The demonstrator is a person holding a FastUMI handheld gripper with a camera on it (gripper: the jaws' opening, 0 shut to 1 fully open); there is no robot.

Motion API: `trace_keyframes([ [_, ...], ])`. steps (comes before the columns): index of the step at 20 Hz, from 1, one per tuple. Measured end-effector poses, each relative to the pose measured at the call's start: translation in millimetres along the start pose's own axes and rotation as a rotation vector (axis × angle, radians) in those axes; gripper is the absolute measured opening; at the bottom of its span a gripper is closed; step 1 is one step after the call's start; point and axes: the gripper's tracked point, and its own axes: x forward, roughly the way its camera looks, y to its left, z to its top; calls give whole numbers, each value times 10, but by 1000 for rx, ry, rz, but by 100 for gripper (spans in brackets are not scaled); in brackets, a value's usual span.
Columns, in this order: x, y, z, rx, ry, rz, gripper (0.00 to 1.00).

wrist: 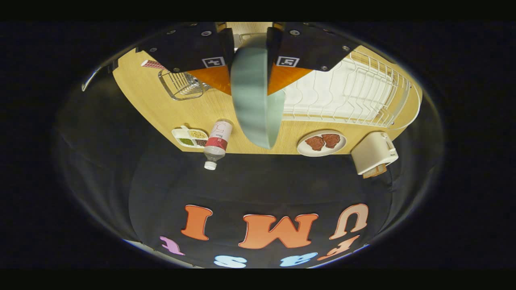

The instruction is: Take the plate from the dish rack, then take the spoon from the basket and place it into the plate.

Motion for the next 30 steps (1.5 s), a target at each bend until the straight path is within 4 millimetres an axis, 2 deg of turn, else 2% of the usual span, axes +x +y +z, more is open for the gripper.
trace_keyframes([
  [3, -61, -60, 175, -31, -44, -54, 28],
  [12, -171, -118, 308, -35, -77, -114, 27],
  [18, -444, -85, 311, 32, -96, -55, 27],
  [24, -940, 43, 61, 157, -80, 91, 27],
  [27, -1192, 85, -149, 245, -66, 172, 27],
  [30, -1367, 65, -446, 306, -46, 221, 27],
])
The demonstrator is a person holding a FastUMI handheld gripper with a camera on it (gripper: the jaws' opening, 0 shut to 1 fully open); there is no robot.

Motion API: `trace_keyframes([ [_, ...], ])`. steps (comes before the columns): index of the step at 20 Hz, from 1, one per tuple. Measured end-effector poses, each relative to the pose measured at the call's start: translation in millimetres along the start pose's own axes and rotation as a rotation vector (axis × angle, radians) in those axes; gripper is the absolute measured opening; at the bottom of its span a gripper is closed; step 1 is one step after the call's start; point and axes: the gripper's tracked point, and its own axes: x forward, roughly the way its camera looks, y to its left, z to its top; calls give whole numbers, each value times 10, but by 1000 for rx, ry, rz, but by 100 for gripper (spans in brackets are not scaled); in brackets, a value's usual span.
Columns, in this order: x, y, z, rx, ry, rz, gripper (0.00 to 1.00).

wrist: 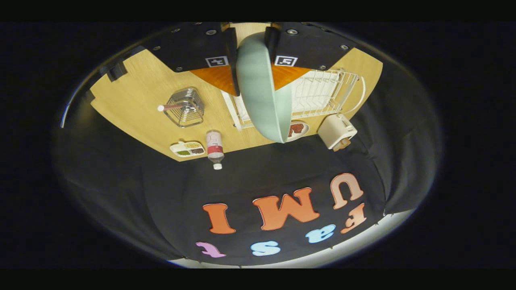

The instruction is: Take the plate from the dish rack, then take the spoon from the basket and place it into the plate.

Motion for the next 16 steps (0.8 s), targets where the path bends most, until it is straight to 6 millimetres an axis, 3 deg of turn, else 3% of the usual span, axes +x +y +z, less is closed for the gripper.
trace_keyframes([
  [8, -264, -92, -864, 229, 120, 114, 27],
  [11, -264, -29, -1164, 277, 170, 156, 27],
  [16, -193, 20, -1449, 339, 232, 195, 27],
])
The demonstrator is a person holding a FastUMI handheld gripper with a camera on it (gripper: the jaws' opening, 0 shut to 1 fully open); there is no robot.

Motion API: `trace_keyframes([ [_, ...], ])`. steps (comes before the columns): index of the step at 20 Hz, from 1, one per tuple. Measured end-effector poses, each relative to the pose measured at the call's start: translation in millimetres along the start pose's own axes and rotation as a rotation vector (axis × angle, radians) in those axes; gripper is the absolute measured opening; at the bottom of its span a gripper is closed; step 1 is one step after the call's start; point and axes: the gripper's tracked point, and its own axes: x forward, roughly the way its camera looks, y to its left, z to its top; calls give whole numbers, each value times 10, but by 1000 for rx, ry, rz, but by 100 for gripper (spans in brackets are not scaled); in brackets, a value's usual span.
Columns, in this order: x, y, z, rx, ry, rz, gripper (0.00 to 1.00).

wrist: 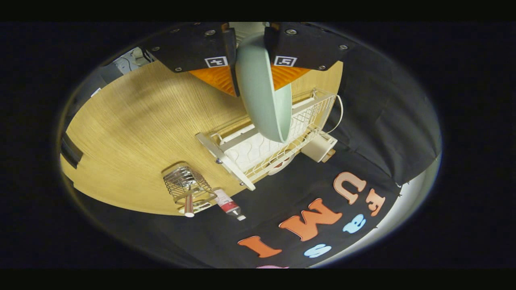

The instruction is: Take the plate from the dish rack, then take the spoon from the basket and place it into the plate.

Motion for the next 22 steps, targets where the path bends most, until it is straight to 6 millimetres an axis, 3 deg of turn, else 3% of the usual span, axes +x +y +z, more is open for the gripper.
trace_keyframes([
  [8, 91, -86, -153, 67, 60, 6, 28],
  [13, 126, -214, -116, 35, 63, -46, 33],
  [18, 121, -325, -27, -3, 43, -84, 49],
  [21, 77, -310, 63, -29, 24, -76, 52],
  [22, 63, -330, 126, -52, 4, -83, 59],
])
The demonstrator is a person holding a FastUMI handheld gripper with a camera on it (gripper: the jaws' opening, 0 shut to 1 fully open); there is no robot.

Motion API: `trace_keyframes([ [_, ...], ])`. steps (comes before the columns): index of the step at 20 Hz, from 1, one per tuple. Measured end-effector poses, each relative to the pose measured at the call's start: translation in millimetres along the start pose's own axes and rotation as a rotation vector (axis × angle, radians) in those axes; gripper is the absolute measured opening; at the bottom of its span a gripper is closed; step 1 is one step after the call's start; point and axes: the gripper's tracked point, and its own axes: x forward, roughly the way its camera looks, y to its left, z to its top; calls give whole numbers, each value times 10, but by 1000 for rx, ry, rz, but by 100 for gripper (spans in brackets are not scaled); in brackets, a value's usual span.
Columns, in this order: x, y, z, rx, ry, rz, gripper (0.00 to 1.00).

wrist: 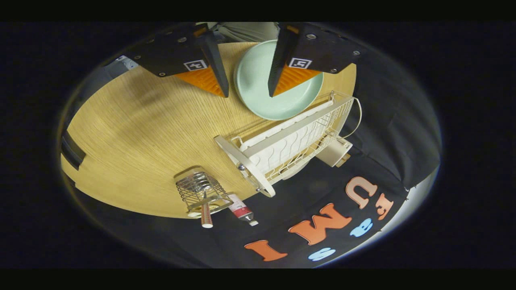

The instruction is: Take the plate from the dish rack, then take the spoon from the basket and place it into the plate.

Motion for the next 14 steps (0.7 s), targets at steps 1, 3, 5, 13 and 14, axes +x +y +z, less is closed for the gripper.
trace_keyframes([
  [1, -14, -50, 97, -27, -27, -16, 63],
  [3, -79, -154, 327, -77, -95, -48, 75],
  [5, -162, -257, 587, -133, -175, -84, 89],
  [13, -339, -566, 1485, -375, -429, -245, 97],
  [14, -322, -563, 1569, -398, -451, -246, 97],
])
